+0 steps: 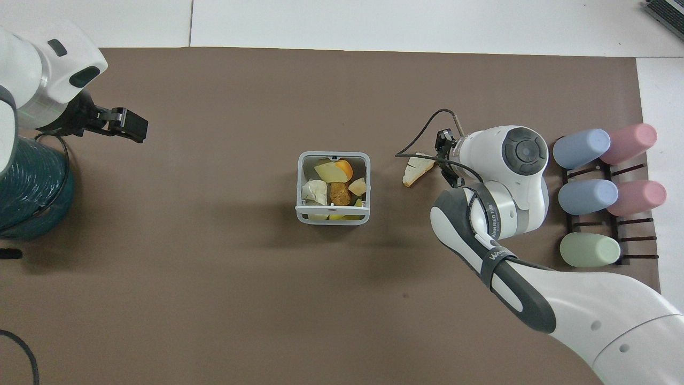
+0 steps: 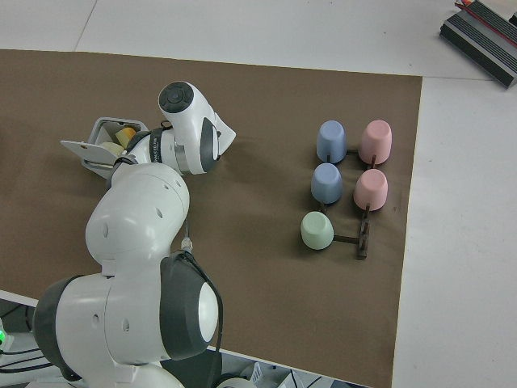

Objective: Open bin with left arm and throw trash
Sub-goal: 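Grasp the bread slice with the right gripper, then carry the bread slice over the bin and open the right gripper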

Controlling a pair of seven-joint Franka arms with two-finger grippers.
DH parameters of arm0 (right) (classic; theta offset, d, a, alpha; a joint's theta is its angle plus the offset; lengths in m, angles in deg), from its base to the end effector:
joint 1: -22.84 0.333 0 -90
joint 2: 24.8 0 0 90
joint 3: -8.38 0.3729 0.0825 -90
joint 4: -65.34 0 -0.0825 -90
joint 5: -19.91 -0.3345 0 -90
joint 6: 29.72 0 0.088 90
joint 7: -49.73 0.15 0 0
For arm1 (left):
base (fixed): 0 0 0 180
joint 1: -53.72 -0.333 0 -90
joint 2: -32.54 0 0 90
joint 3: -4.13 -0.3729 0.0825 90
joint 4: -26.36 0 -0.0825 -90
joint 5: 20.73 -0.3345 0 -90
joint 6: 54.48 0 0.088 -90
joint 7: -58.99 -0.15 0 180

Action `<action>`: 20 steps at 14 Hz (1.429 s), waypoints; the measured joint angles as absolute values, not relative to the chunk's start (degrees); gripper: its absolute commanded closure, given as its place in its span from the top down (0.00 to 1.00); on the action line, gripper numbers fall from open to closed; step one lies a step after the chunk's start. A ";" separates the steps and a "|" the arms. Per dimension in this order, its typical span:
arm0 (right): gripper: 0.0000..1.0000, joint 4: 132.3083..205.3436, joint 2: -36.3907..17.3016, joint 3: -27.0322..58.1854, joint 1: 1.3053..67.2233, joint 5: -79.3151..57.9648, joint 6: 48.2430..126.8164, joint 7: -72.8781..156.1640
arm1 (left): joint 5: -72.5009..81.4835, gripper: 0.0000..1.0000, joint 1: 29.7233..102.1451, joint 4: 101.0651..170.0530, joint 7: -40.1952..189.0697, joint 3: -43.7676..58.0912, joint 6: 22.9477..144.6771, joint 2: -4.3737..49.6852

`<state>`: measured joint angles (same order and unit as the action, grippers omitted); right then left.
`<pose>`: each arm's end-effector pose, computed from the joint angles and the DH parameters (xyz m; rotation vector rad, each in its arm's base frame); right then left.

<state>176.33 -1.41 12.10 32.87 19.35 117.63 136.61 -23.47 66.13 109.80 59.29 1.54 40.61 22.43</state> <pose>0.6224 0.1486 0.3416 -2.3486 1.7711 -0.1787 0.5699 -0.0943 0.6000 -3.0770 0.2630 -0.0492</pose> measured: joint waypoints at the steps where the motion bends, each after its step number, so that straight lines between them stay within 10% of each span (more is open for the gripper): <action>1: 0.00 176.10 -1.53 12.10 32.87 19.34 117.64 136.61 | -22.88 1.00 66.14 110.75 59.29 1.74 40.73 22.92; 20: 0.03 161.27 -6.15 14.35 44.62 13.84 100.73 148.83 | -20.45 1.00 66.05 113.73 59.24 1.31 41.91 24.62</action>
<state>161.27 -6.15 14.35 44.62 13.84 100.73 148.83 -20.45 66.05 113.73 59.24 1.31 41.91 24.62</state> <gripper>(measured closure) 0.952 0.000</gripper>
